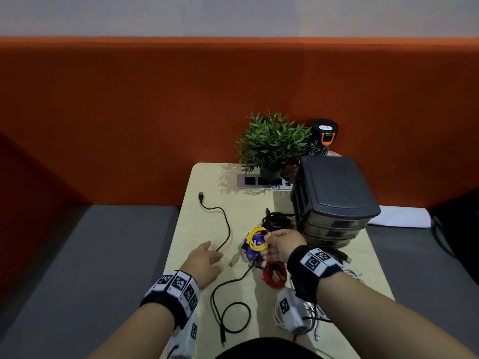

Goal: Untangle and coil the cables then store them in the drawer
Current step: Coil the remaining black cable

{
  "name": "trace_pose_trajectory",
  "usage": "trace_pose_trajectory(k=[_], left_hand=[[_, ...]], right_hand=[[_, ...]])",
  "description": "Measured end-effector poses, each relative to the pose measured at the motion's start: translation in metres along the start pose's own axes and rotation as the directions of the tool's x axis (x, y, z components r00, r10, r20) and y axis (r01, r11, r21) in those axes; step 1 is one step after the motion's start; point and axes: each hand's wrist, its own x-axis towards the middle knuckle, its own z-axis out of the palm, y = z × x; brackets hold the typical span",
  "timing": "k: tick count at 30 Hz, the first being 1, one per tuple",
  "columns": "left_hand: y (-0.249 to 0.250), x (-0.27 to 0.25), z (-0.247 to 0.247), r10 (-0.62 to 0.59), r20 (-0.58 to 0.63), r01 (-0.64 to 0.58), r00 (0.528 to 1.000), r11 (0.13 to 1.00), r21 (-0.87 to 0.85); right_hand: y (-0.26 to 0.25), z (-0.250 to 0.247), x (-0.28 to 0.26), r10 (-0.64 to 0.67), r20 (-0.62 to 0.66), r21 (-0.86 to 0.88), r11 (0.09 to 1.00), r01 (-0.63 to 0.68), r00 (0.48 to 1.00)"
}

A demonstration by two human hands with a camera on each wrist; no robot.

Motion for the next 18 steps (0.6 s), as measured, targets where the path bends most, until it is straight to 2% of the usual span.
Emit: trace_pose_trajectory(k=[4,7,10,15,18], left_hand=[[-0.01,0.006,0.007,0.016,0.07,-0.024,0.997,0.993,0.116],[-0.014,0.009,0.01,0.069,0.035,-0.072,0.997,0.992,0.102],[-0.015,0.011,0.007,0.105,-0.054,-0.104,0.993,0.994,0.03],[-0.001,0.001,-0.008,-0.001,-0.256,-0.071,0.967,0.96,-0.272],[0.012,-0.011,-0.021,0.024,-0.34,-0.161,0.94,0.911,-0.38]], right_hand=[[-0.003,0.016,0.015,0.145,0.027,-0.037,0.989,-0.144,0.989],[-0.002,0.02,0.026,0.219,0.044,-0.042,0.975,-0.218,0.975],[0.0,0.017,0.034,0.137,0.019,-0.138,0.981,-0.134,0.99],[-0.003,0.01,0.029,0.099,-0.002,-0.158,0.983,-0.098,0.995],[-0.012,0.008,0.018,0.094,-0.008,-0.17,0.981,-0.094,0.996]])
